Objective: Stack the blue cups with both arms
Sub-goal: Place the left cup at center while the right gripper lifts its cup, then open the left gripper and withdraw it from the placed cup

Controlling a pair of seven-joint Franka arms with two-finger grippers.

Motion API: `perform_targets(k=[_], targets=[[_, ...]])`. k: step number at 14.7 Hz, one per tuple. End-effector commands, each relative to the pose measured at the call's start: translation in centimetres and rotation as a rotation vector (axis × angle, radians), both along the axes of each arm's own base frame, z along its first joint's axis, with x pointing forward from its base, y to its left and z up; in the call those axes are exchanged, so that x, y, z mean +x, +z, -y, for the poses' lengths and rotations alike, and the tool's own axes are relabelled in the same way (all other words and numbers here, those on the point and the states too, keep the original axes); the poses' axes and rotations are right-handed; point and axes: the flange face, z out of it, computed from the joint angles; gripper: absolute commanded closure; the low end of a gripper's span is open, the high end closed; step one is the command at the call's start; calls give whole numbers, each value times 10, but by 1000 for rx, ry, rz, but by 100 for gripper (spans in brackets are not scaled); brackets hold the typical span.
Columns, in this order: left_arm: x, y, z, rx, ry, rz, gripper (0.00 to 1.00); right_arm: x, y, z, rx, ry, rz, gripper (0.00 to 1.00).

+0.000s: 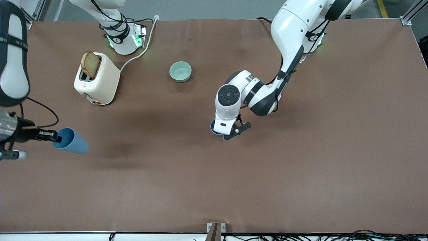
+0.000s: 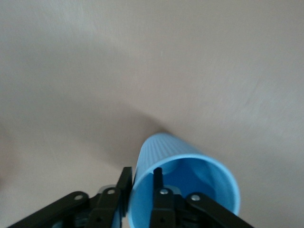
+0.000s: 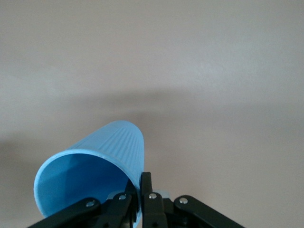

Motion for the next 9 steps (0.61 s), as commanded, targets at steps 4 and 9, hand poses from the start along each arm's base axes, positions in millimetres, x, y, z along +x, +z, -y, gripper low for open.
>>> perform_targets(k=[4,9], targets=[[68,194,-152,12,-26,105,0,-60,112,-10,-104,-6,75,99],[60,328,-302,52,-87,147,0,-93,137,-13,-113,-36,55,99]])
